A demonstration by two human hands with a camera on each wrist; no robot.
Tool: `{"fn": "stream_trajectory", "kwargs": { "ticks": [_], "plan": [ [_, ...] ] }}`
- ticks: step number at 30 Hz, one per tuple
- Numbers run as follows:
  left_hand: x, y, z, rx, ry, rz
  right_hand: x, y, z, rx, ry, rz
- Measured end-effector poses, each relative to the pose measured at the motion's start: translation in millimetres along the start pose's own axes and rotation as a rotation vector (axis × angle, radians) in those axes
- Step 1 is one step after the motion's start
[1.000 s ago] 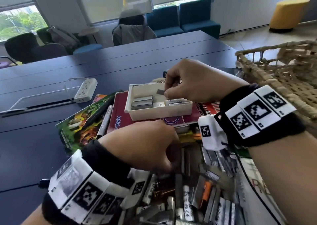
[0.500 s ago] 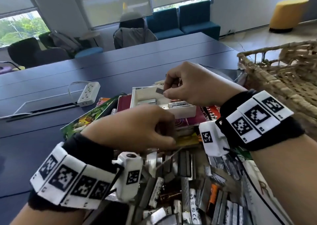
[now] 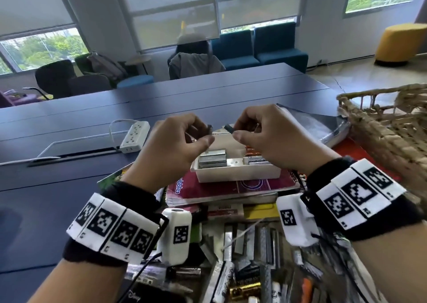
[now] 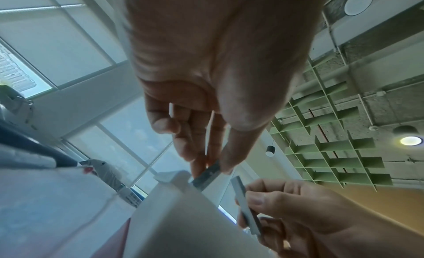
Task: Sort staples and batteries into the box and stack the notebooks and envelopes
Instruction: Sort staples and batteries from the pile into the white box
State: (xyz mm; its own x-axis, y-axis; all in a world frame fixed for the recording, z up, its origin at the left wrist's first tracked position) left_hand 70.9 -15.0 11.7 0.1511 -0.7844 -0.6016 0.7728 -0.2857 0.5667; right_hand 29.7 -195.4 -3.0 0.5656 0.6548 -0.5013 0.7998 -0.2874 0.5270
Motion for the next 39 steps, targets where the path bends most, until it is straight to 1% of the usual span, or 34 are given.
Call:
{"fn": "stream_trajectory", "kwargs": {
  "ticks": [3, 7, 13, 19, 25, 28, 30, 34, 39],
  "plan": [
    [5.1, -2.0, 2.1, 0.05, 0.072, -0.045, 6.2, -0.7, 2.1, -0.006, -0.016, 0.008],
    [16.1, -8.5, 0.9, 0.095, 0.182, -0.199, 11.2, -2.3, 4.6, -0.008, -0.012, -0.001],
    [17.2, -9.1, 5.1, 0.142, 0.19, -0.254, 12.1, -2.3, 5.9, -0.02, -0.016, 0.016],
    [16.7, -7.9, 0.1, 0.125, 0.197, -0.261, 15.0, -4.7, 5.8, -0.018, -0.006, -0.013],
    [9.6, -4.8, 0.5, 0.145, 0.221, -0.175, 15.4, -4.0, 5.0, -0.031, -0.024, -0.007],
    [6.7, -2.8, -4.4, 0.11, 0.258, -0.136, 16.7, -3.5, 2.9, -0.045, -0.046, 0.0],
    [7.0, -3.1, -8.3, 0.085, 0.274, -0.147, 19.0, -3.2, 0.6, -0.054, -0.053, -0.004],
    [14.4, -6.3, -13.1, 0.058, 0.292, -0.222, 25.0, -4.8, -3.0, -0.088, -0.091, -0.009],
    [15.3, -5.6, -13.2, 0.063, 0.284, -0.212, 31.0, -5.7, -6.8, -0.11, -0.153, -0.024]
  ]
}}
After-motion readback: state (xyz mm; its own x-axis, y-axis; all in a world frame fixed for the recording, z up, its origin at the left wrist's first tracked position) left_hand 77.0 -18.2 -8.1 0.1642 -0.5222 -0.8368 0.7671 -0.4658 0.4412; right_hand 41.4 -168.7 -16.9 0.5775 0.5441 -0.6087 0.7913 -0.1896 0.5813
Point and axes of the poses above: each hand's wrist, its own y-axis towards the middle knuckle, its own x-axis out of the palm, z = x × y, the point moved 8 cm from there along y, towards the middle knuckle, and after that the axes turned 15 degrees about z, right-handed, at the moved point
